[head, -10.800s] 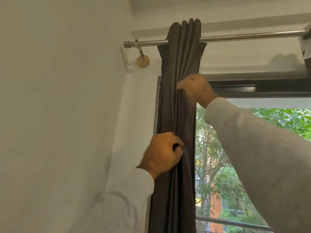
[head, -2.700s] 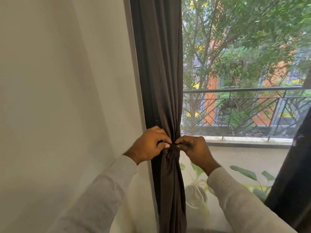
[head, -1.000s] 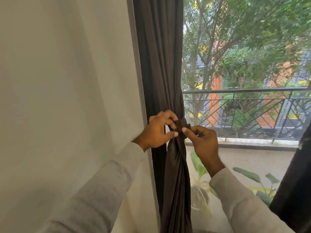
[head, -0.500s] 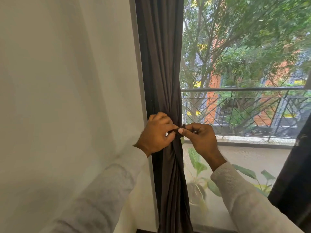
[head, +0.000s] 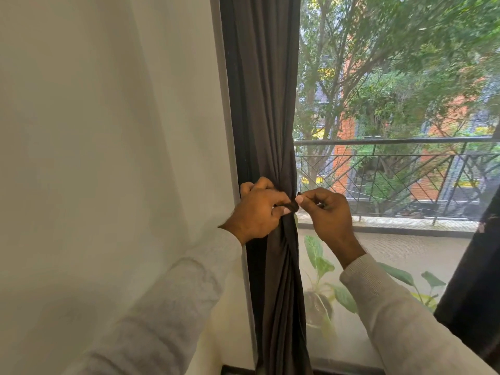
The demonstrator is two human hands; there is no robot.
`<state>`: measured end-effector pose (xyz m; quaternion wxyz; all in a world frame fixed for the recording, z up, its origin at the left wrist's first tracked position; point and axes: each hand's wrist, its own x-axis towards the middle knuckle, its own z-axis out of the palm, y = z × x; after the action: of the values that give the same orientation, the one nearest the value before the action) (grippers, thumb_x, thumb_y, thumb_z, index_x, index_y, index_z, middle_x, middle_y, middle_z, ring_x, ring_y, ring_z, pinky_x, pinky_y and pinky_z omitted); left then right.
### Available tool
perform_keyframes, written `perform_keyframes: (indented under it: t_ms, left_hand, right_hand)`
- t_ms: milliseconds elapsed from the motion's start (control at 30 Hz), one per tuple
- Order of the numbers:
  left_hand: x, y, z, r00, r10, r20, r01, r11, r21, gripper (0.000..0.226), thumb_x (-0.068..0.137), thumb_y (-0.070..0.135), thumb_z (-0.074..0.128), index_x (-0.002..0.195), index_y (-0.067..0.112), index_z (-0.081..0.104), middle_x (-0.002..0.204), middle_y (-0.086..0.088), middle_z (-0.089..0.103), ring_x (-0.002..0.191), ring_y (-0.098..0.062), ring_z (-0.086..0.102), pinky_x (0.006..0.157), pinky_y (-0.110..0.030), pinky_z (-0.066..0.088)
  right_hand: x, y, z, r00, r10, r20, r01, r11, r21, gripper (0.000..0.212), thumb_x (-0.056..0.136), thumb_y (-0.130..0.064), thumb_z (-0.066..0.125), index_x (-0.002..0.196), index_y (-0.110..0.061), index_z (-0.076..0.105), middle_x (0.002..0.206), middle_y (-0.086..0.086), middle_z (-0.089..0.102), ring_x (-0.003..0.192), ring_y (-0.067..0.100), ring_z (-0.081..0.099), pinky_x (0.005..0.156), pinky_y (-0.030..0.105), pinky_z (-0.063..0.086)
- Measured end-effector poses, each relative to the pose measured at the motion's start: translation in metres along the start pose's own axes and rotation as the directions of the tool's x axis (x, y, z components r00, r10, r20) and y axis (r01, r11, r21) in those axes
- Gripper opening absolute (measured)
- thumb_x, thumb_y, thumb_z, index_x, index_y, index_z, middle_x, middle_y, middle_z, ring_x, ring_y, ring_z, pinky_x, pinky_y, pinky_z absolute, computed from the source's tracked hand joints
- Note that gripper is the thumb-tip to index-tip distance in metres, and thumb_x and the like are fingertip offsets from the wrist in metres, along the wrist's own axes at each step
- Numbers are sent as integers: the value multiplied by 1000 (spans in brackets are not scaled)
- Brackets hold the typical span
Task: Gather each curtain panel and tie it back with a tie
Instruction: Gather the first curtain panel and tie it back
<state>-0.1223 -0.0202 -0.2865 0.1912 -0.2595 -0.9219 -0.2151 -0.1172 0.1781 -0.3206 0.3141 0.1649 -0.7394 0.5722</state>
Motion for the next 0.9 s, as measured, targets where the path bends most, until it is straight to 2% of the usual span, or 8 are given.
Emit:
perform_keyframes:
  t_ms: [167,233,300,400,500,667,800,900]
  left_hand:
    - [5,0,-4,982,68,176,-68,998,-6,21,103,35,69,86,30,59,119,13,50,140,-19,32,119,-54,19]
    - [6,0,-10,961,117,251,-116,993,-22,23,96,37,79,89,28,58,124,10,47,141,-20,30,120,-50,18]
    - [6,1,-16,945,155,290,-157,987,-17,30,89,37,86,95,27,59,129,4,50,142,-23,30,117,-47,19]
    - [5,-5,-14,963,188,193,-181,982,-57,24,88,33,87,99,22,68,119,5,58,133,-20,38,116,-52,30]
    - [-1,-14,-4,980,192,40,-189,978,-85,14,93,30,79,102,22,75,102,12,63,118,-12,43,109,-58,41]
    - [-13,-16,2,978,161,-136,-176,979,-104,25,93,28,70,117,30,66,113,5,61,108,-23,60,105,-51,49]
    - [-20,-21,2,921,347,-178,-331,937,112,23,96,26,56,103,20,77,109,-4,76,115,-31,68,106,-55,50]
    - [-30,-30,18,862,476,-176,-418,862,285,30,102,25,55,112,10,80,122,-15,77,124,-37,69,110,-56,53]
  right_hand:
    - [3,6,0,996,68,51,-70,997,36,11,93,-11,79,83,-5,80,73,1,75,66,7,66,67,18,51]
    - [1,8,2,991,113,77,-121,986,113,17,94,-6,76,80,4,76,64,-6,70,59,3,61,63,16,50]
    - [0,8,3,986,139,95,-153,974,164,26,95,-4,74,76,13,69,59,1,61,54,4,53,59,14,46]
    - [4,4,1,980,164,113,-184,962,203,29,96,-7,74,76,13,69,61,12,59,53,8,51,57,15,44]
    - [9,4,-2,972,206,110,-226,950,217,29,95,-9,75,71,7,69,59,9,59,53,9,51,57,18,44]
    - [12,6,2,957,251,146,-281,929,241,35,92,-23,78,67,-1,68,60,9,57,59,18,50,61,30,43]
    - [12,4,10,949,274,153,-307,912,272,37,91,-25,78,70,3,66,62,12,57,60,21,48,61,30,43]
    - [10,5,14,939,295,178,-333,908,252,32,95,-14,76,71,6,67,63,11,58,57,17,51,59,26,45]
